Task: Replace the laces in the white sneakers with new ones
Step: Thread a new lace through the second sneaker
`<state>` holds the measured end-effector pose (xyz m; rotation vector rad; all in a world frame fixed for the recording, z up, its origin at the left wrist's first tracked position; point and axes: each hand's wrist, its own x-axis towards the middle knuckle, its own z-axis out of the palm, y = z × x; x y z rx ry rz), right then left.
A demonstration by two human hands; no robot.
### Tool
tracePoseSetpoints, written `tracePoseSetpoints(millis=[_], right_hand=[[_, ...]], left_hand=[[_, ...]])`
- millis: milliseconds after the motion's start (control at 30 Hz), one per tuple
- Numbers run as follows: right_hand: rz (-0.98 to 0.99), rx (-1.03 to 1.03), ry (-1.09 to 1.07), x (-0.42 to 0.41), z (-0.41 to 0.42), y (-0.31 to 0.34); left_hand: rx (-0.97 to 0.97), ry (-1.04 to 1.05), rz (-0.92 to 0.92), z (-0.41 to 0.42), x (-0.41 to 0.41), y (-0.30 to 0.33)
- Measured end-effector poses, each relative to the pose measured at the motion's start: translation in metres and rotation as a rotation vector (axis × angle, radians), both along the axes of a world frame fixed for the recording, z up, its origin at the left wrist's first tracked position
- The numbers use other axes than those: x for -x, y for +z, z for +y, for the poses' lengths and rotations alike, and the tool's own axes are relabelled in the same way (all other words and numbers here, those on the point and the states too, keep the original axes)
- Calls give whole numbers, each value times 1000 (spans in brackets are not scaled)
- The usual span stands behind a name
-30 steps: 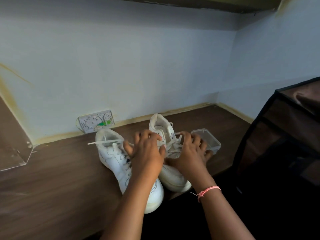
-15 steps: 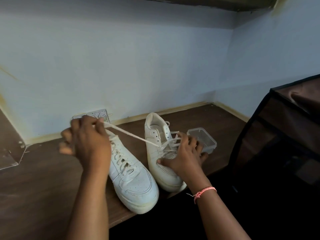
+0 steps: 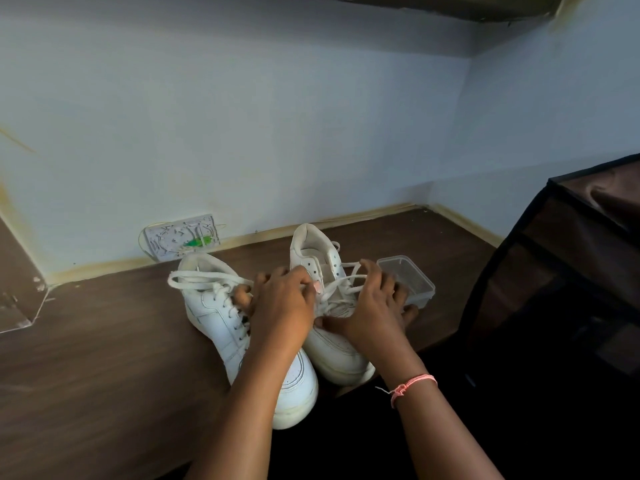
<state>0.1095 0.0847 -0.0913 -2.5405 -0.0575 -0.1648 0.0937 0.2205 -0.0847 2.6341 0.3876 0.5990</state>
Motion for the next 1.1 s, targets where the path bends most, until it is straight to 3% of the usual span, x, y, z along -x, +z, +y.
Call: tracePoseSetpoints(millis=[133,200,267,367,433,500,567,867,1100], right_hand=[[28,7,-5,1,0,1],[47,42,19,1,0,2],[55,81,50,0,-2,4],[39,142,116,-4,-4,6],[4,66,122,-9,-7,7],[-70,-29,77,-12,-11,7],[-163,2,30,-14,-13,5],[-440,253,-103,-23,-14,-9],[-388,276,-143,-23,-11,-8]], left_hand=[[172,321,-329,46,9,25],[181,432,-370,67,18,27],[173,386,-331,63,19,27],[75,137,-202,29,13,22],[4,17,-93,10,8,11],[33,-33,-21,2,5,-1],[82,-80,4,1,2,-7],[15,-20,0,2,6,0],[36,-49,-12,15,13,16]])
